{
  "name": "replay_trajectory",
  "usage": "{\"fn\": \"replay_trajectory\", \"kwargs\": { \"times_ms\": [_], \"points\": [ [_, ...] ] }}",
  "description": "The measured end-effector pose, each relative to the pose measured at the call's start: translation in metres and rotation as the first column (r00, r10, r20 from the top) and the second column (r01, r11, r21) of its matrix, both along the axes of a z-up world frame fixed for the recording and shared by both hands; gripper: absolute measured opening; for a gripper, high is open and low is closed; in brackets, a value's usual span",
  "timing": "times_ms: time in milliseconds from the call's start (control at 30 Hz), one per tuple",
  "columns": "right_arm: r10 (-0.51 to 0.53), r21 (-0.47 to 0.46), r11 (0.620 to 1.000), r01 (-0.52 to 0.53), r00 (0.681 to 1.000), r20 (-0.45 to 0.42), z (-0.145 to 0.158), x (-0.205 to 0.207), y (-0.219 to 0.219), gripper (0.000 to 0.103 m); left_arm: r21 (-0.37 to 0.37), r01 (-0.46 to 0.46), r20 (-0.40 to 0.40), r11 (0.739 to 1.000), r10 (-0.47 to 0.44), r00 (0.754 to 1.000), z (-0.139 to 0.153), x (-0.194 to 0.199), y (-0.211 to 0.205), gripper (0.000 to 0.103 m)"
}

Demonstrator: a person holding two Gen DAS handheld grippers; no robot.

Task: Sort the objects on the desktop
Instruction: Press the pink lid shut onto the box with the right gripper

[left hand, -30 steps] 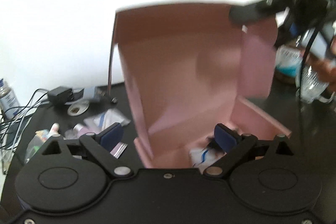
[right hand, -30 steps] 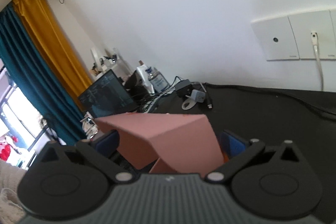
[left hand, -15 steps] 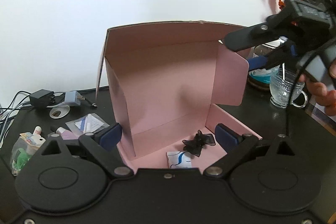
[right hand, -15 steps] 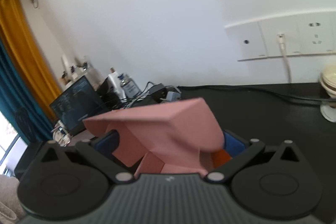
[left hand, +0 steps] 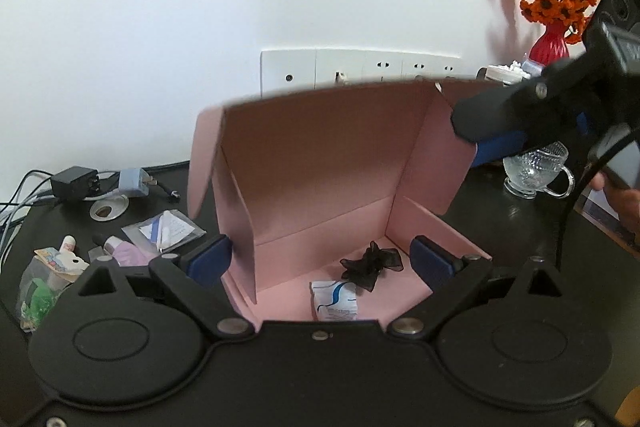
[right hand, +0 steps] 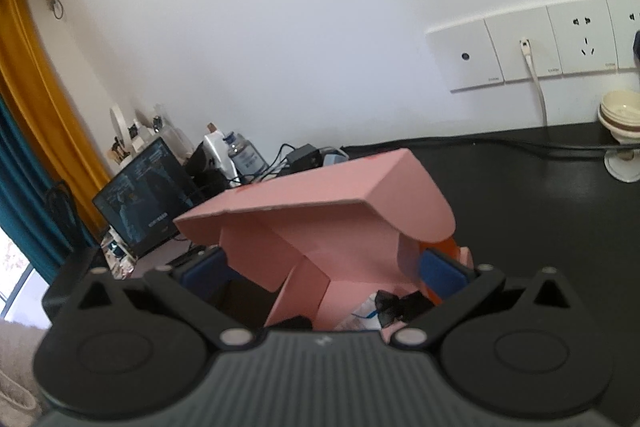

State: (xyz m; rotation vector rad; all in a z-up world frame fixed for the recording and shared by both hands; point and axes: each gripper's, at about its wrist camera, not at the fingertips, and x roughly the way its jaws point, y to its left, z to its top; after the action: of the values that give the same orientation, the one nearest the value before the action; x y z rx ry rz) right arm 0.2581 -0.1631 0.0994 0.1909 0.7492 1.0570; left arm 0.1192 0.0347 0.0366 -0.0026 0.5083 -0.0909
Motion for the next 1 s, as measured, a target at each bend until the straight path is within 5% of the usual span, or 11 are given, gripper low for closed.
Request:
{"fn": "replay_trajectory", "kwargs": {
  "times_ms": [1000],
  "points": [
    [-0.079, -0.076, 0.994, 0.079, 0.997, 0.008, -0.019, -0.040, 0.017, 0.102, 0.006, 0.024, -0.040, 1.000, -0.024, 0.999, -0.008, -0.019, 0.010, 0.102]
  ]
}}
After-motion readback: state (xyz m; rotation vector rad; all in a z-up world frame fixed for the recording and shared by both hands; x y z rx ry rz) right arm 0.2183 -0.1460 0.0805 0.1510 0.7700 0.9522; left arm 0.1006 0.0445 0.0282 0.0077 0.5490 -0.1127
